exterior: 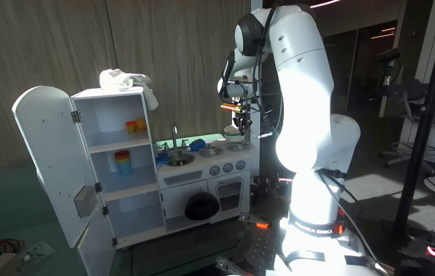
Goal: Pick the spoon from the white bowl and place it in the sink, pick the white bowl and pour some of the substance it contains into the sink
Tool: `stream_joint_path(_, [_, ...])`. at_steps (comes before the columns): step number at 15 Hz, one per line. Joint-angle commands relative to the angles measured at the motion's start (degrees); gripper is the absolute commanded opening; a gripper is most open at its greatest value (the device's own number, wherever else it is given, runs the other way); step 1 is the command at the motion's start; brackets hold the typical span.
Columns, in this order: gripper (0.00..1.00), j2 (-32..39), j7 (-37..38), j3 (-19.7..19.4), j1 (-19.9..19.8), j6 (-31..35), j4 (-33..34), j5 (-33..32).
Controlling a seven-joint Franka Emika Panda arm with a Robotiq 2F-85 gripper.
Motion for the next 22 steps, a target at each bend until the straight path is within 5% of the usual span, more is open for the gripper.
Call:
stream_joint_path(1, [0.01,-1.23,2.60,-0.55,1.05,-2.04,1.78,-3.63])
stream_joint_path(9, [0.01,-2.59,4.52,-0.02,4.74,-2.74,2.47,-10.51])
stream_joint_path(22, [0.01,-4.33,9.90,5.65,16.29,-6.61,4.60,-36.46])
